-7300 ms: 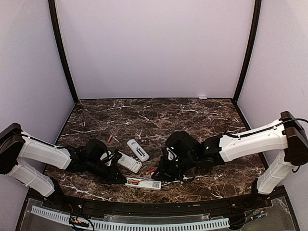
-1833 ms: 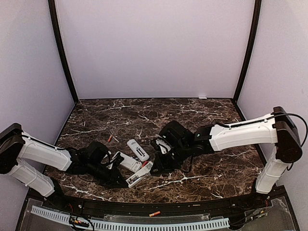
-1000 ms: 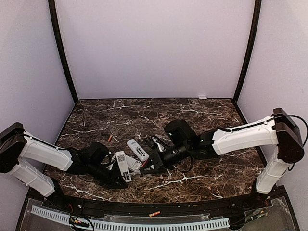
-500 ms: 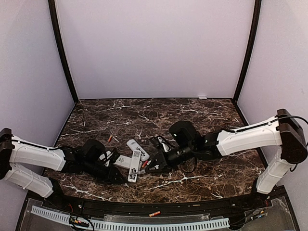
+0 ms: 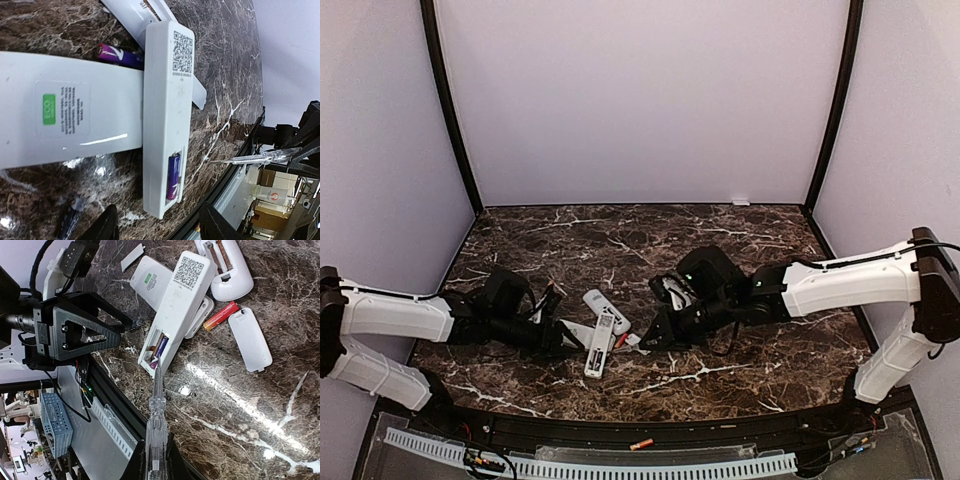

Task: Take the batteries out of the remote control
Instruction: Remove the battery from the remote control without the battery cover.

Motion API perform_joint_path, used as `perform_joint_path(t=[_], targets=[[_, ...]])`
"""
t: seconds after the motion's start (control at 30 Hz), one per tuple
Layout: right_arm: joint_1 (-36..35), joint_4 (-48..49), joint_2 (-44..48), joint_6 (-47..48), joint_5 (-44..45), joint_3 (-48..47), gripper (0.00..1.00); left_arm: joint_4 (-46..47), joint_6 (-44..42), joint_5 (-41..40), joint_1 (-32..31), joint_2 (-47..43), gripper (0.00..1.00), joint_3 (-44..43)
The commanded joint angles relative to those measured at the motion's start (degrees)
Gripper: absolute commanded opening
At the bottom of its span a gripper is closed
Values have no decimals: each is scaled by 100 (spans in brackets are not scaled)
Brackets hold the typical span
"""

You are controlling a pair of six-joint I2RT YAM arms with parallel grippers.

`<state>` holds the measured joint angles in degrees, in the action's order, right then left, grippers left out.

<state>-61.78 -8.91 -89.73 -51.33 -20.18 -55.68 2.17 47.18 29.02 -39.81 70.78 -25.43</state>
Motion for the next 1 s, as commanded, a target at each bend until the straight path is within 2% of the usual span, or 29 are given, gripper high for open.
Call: perform_joint_path(t=[0.0, 0.2, 0.37, 0.7, 0.83, 0.97], targets=[[30, -436, -79, 237, 420, -353, 0, 688, 46, 569, 68, 558, 55, -301], [16, -678, -150, 282, 519, -493, 0, 1124, 98, 879, 62, 1099, 54, -374], [16, -652, -151, 273, 540, -503, 0, 1185, 70, 1070, 65, 1398, 49, -512], [8, -603, -86, 248, 557, -435, 0, 1239, -20, 992, -11, 1896, 46, -463], [3, -592, -66, 238, 547, -431, 0, 1330, 0, 1004, -39, 1968, 40, -485], [-6, -624, -20, 221, 602, -403, 0, 1375, -11, 1043, -51, 2007, 28, -501]])
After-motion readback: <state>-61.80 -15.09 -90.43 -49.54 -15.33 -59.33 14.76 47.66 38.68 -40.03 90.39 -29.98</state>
